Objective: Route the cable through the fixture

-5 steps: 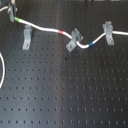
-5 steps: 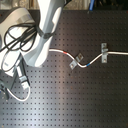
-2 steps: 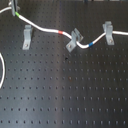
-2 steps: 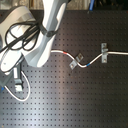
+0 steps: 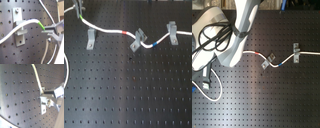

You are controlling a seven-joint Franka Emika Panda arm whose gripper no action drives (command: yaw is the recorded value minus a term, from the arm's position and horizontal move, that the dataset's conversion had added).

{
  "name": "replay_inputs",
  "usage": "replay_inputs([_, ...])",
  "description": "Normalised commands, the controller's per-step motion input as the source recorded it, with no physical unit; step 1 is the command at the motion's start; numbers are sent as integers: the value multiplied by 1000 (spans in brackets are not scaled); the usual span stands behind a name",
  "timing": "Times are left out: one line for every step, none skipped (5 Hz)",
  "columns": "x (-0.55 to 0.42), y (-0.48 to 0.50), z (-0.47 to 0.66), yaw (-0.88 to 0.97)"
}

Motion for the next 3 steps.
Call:
replay_inputs([-120, -170, 228, 549])
replay_inputs([-150, -200, 210, 494])
replay_inputs([-78, -212, 289, 491])
